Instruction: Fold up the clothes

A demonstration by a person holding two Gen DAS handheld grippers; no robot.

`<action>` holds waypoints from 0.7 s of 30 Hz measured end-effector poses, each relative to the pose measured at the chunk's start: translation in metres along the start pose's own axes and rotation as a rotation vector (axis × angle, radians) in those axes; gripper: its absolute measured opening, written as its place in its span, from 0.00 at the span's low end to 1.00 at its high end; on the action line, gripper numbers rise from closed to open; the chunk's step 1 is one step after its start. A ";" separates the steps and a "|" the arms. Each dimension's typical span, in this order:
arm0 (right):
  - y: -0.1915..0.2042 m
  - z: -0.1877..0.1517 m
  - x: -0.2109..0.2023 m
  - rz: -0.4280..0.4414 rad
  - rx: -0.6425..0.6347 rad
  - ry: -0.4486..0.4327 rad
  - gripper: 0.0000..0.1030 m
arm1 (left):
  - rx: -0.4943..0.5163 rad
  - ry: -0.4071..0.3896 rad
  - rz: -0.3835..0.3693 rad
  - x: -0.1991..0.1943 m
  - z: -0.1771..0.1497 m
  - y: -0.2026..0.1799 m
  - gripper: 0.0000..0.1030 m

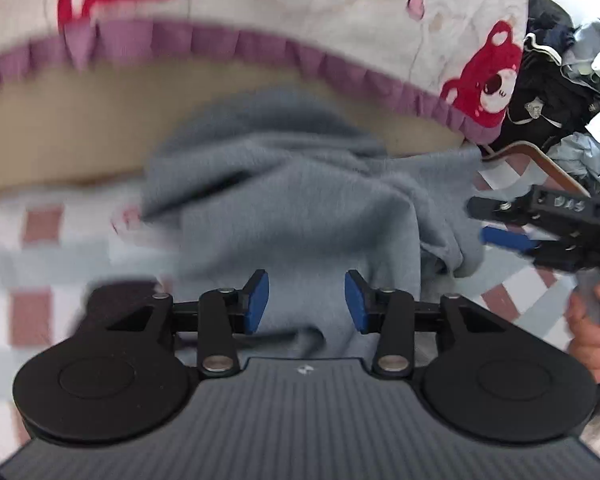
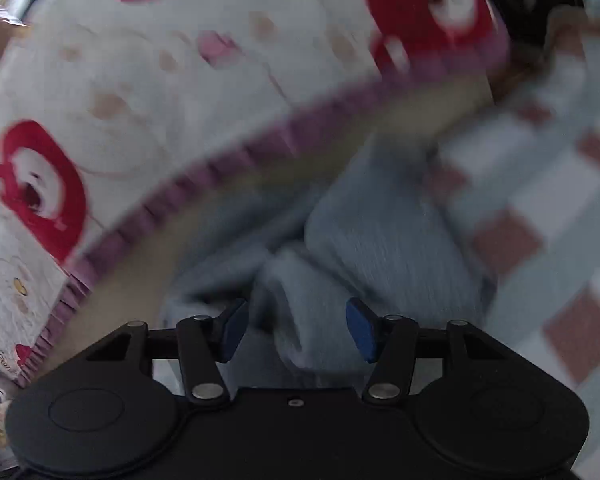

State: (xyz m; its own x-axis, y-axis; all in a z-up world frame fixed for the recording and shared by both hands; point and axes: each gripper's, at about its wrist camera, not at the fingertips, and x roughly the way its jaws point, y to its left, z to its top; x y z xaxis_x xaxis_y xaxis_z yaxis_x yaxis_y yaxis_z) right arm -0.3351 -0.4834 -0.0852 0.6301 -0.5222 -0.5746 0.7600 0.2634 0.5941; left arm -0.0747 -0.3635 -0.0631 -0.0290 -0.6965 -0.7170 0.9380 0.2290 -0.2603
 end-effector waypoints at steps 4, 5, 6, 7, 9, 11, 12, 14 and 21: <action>0.004 0.005 0.011 0.024 -0.015 -0.013 0.61 | 0.035 0.001 -0.051 0.007 -0.016 -0.010 0.44; 0.005 0.007 0.014 0.024 -0.016 -0.022 0.61 | 0.052 -0.010 -0.065 0.008 -0.017 -0.013 0.52; -0.001 0.006 0.018 0.015 -0.007 -0.020 0.61 | 0.070 -0.015 -0.088 0.008 -0.021 -0.018 0.56; -0.009 0.005 0.021 0.005 0.005 -0.010 0.61 | 0.083 -0.006 -0.111 0.009 -0.022 -0.025 0.57; -0.016 0.004 0.028 -0.015 0.007 0.015 0.61 | 0.115 0.038 -0.173 0.016 -0.023 -0.034 0.59; -0.021 0.003 0.033 -0.026 0.003 0.031 0.61 | 0.155 0.078 -0.201 0.022 -0.029 -0.040 0.60; -0.022 0.004 0.035 -0.018 -0.003 0.032 0.61 | 0.166 0.093 -0.190 0.027 -0.033 -0.040 0.61; -0.022 0.004 0.038 0.001 -0.022 0.037 0.61 | 0.168 0.130 -0.154 0.036 -0.039 -0.036 0.61; 0.002 -0.015 0.041 0.068 -0.117 0.011 0.65 | 0.077 0.183 -0.023 0.016 -0.053 0.001 0.61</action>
State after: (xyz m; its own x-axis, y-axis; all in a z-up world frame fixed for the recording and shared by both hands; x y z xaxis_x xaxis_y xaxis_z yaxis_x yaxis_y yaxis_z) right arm -0.3055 -0.4927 -0.1161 0.6821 -0.4910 -0.5419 0.7284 0.3907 0.5628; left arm -0.0929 -0.3384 -0.1086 -0.1068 -0.5640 -0.8188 0.9597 0.1567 -0.2331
